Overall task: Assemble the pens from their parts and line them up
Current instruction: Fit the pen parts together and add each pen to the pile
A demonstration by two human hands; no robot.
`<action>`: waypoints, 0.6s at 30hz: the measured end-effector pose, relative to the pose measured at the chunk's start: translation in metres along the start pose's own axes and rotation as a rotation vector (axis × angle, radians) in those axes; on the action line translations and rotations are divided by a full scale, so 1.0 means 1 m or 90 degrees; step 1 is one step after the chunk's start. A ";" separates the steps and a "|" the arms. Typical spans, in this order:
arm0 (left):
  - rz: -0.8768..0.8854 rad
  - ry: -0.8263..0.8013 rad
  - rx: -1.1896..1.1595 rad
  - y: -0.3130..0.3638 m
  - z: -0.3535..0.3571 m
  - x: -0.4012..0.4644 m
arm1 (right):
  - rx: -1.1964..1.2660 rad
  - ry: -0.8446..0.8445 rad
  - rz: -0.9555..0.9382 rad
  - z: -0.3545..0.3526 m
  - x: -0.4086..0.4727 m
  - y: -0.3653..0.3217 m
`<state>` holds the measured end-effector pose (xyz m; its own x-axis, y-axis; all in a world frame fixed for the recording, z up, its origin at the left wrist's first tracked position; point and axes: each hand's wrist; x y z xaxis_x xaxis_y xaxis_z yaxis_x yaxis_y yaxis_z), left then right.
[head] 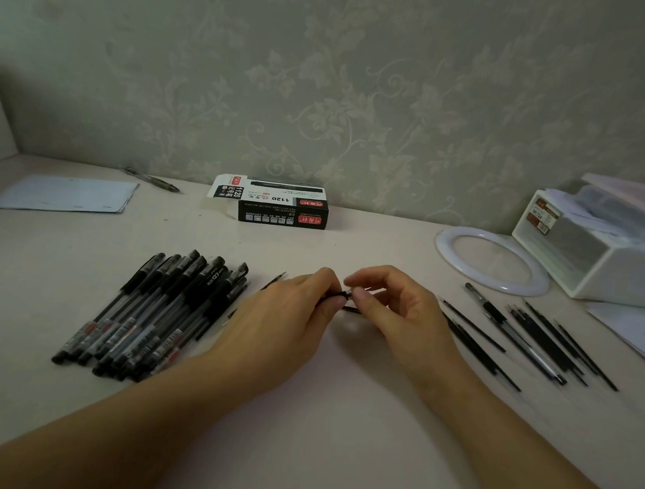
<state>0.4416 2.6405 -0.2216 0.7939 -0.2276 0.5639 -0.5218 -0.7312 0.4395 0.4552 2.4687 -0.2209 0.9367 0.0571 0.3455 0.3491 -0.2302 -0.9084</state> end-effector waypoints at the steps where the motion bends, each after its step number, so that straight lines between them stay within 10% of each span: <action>1: -0.002 0.000 -0.003 0.000 0.000 0.000 | 0.000 0.005 0.007 0.000 0.000 0.001; 18: -0.009 -0.012 0.000 0.001 0.000 0.001 | 0.044 0.046 0.051 0.002 0.001 0.000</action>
<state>0.4422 2.6397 -0.2208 0.8073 -0.2290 0.5439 -0.5102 -0.7341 0.4481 0.4566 2.4705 -0.2208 0.9581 -0.0290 0.2851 0.2769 -0.1629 -0.9470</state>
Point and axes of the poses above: each hand's wrist, its own x-axis towards the middle knuckle, its own z-axis out of the palm, y = z × x, and after that the axes turned 6 degrees about y, right-handed
